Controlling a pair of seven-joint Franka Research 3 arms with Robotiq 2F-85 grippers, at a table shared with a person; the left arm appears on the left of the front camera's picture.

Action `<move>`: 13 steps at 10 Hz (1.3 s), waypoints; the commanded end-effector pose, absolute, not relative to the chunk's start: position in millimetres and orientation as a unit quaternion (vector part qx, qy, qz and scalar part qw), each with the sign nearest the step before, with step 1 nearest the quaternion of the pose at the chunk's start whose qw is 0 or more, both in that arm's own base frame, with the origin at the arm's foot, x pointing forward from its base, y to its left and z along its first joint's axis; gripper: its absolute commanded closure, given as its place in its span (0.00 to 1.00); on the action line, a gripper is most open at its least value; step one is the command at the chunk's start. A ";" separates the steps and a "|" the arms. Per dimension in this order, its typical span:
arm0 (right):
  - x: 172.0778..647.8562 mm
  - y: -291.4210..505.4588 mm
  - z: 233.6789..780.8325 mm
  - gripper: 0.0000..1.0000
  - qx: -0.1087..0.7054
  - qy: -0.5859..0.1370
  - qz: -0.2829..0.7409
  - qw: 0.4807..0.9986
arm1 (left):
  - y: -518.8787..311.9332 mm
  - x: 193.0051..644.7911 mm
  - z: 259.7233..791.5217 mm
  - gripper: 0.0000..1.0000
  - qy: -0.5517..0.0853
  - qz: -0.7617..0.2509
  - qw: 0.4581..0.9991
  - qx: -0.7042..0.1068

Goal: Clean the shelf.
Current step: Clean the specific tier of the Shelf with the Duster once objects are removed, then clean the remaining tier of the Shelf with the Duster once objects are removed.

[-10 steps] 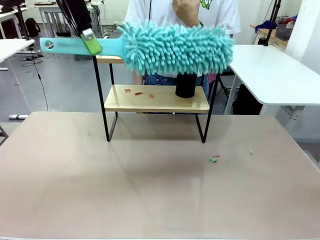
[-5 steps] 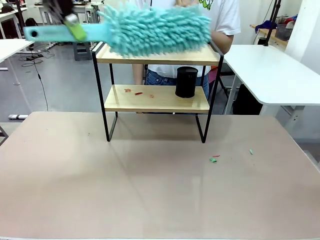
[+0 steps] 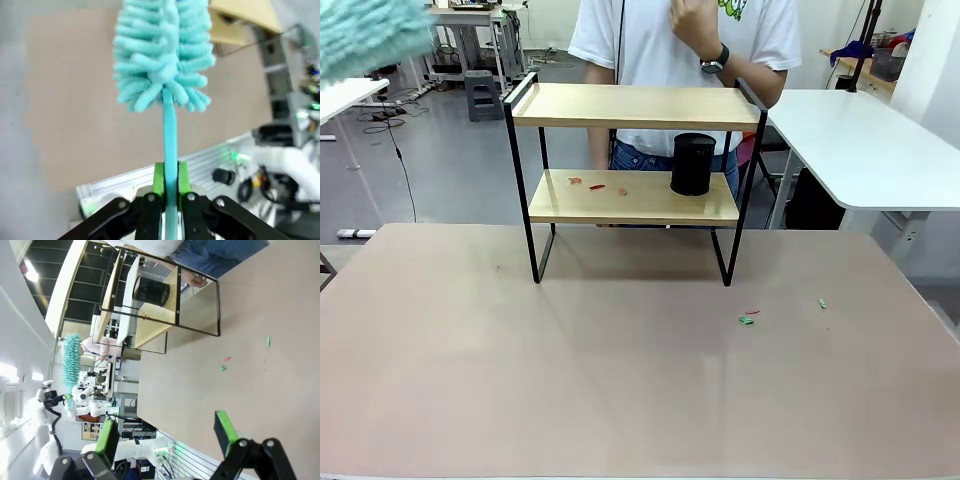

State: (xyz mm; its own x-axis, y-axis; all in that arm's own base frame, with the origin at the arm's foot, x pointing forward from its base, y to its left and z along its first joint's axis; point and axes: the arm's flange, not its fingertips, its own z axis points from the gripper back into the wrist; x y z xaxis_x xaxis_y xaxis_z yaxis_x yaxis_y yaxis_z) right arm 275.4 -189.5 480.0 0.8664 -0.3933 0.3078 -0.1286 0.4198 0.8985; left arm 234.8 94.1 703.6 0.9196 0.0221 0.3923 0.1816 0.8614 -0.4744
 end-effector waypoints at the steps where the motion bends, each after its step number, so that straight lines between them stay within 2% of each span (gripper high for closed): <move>1: 278.0 -189.1 481.2 0.00 0.536 -0.259 -0.072 0.800 | 84.8 242.4 645.4 0.88 -0.156 0.027 0.966 -0.203; 2: 278.0 -189.1 481.2 0.00 0.536 -0.259 -0.072 0.800 | 85.0 253.0 616.4 0.88 -0.113 -0.003 0.977 -0.180; 3: 278.0 -189.1 481.2 0.00 0.536 -0.259 -0.072 0.800 | 81.4 267.5 595.1 0.88 -0.050 -0.050 0.991 -0.116; 4: 278.0 -189.1 481.2 0.00 0.536 -0.259 -0.072 0.800 | 73.0 282.7 579.1 0.88 -0.001 -0.110 0.989 -0.098; 5: 278.0 -189.1 481.2 0.00 0.536 -0.259 -0.072 0.800 | 96.0 247.6 602.2 0.88 -0.104 0.001 0.981 -0.163; 13: 278.0 -189.1 481.2 0.00 0.536 -0.259 -0.072 0.800 | 96.0 247.6 602.2 0.88 -0.104 0.001 0.981 -0.163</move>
